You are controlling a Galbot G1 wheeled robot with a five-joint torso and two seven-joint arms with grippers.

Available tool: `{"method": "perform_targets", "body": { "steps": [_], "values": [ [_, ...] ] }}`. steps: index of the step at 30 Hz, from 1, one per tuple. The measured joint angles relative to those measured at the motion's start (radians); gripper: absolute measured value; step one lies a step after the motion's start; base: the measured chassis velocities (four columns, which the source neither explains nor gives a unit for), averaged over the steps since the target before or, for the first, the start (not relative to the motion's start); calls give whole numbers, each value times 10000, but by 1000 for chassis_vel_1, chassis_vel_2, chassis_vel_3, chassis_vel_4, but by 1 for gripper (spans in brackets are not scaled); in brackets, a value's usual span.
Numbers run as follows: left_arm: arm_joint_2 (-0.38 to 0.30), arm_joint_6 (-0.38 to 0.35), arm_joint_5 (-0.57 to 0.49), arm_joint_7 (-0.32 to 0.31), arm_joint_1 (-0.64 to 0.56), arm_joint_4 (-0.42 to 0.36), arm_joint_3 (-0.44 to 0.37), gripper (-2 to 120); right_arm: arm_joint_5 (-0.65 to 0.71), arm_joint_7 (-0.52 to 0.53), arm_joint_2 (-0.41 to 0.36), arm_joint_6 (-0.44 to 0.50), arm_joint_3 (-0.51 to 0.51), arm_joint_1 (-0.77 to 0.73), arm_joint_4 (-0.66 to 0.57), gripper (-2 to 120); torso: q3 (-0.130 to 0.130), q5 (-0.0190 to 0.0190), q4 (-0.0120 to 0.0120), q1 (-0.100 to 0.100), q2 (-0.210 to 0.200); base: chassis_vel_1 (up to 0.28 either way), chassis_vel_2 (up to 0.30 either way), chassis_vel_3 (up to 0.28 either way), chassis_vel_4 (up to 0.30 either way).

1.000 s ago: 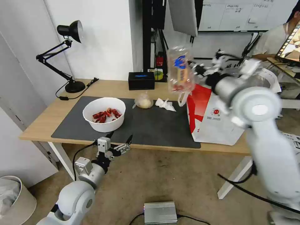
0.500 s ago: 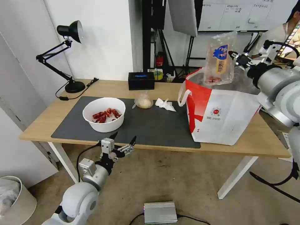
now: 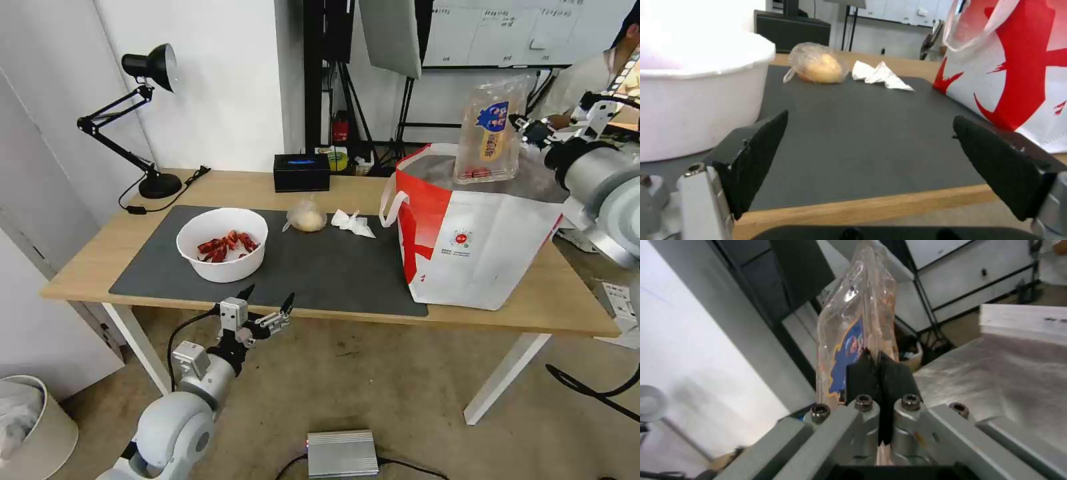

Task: Pick up the trash from the table and place it into the takeout bag.

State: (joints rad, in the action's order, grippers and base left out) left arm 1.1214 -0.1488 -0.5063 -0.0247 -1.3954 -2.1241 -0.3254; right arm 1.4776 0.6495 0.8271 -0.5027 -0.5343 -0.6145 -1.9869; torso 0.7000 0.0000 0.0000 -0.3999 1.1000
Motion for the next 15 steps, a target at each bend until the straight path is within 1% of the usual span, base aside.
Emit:
{"method": "perform_targets", "body": {
  "steps": [1, 2, 3, 5, 6, 8, 15],
  "values": [
    [-5, 0, -1, 0, -4, -24, 0, 100, -328, -173, -9, 16, 22, -53, 109, 0, 0, 0, 0, 0, 0, 0, 0, 0, 0],
    [-5, 0, -1, 0, -4, -24, 0, 100, -328, -173, -9, 16, 22, -53, 109, 0, 0, 0, 0, 0, 0, 0, 0, 0, 0],
    [-10, 0, -1, 0, -7, -46, -2, 100, -748, -391, -42, 42, 53, -128, 182, 0, 0, 0, 1, -1, 0, 0, 0, 0, 0],
    [-10, 0, -1, 0, -7, -46, -2, 100, -748, -391, -42, 42, 53, -128, 182, 0, 0, 0, 1, -1, 0, 0, 0, 0, 0],
    [-14, 0, -4, -1, -23, -103, -7, 100, -1580, -809, -120, 118, 92, -317, 294, 0, 0, 0, 0, 0, 0, 0, 0, 0, 0],
    [-13, 2, -4, 0, -54, -136, -12, 100, -2058, -1023, -170, 156, 96, -448, 352, 0, 0, 0, 0, 0, 0, 0, 0, 0, 0],
    [-13, 11, 7, -1, -97, -174, -8, 100, -2263, -1098, -136, 189, 92, -755, 389, 0, 0, 0, 0, 0, 0, 0, 0, 0, 0]
  ]
}}
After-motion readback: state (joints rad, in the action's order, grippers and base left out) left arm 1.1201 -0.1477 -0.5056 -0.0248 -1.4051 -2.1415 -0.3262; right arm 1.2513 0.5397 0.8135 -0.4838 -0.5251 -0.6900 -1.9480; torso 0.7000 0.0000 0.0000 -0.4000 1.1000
